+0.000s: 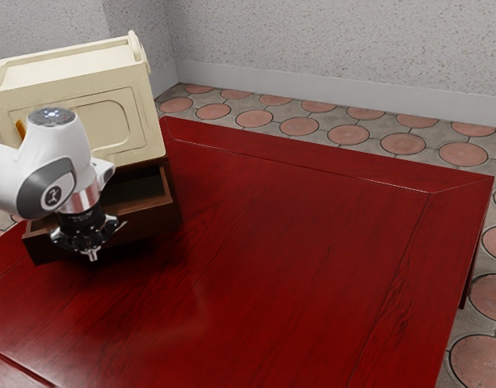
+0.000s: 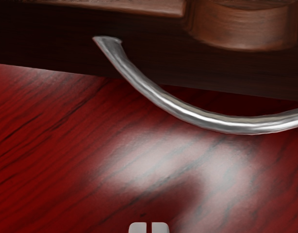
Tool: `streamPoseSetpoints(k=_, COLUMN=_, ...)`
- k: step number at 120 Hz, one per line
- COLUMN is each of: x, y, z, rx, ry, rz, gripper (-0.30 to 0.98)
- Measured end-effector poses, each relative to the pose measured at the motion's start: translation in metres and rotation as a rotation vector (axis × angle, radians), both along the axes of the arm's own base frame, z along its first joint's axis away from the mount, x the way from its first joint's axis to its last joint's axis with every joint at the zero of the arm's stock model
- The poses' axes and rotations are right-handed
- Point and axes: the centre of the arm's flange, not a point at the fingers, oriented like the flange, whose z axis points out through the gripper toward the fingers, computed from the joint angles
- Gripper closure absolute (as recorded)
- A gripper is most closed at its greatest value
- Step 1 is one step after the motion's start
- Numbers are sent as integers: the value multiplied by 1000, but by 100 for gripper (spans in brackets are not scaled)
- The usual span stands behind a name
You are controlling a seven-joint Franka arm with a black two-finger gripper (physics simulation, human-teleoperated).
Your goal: Push the drawer handle with one arm to close the drawer
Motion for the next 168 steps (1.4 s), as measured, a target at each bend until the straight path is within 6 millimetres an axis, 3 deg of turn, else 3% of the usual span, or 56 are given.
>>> streamPoseSetpoints(k=50, x=38, y=10, z=-6, rx=17, ry=-17, rz=-69, gripper=79)
streamPoseSetpoints(k=104, x=54, y=24, z=1, rx=57, ry=-29, rz=-101, gripper=79)
streamPoseSetpoints(k=168, x=71, y=62, z=8, rx=104, ry=-32, rz=-94, gripper=79)
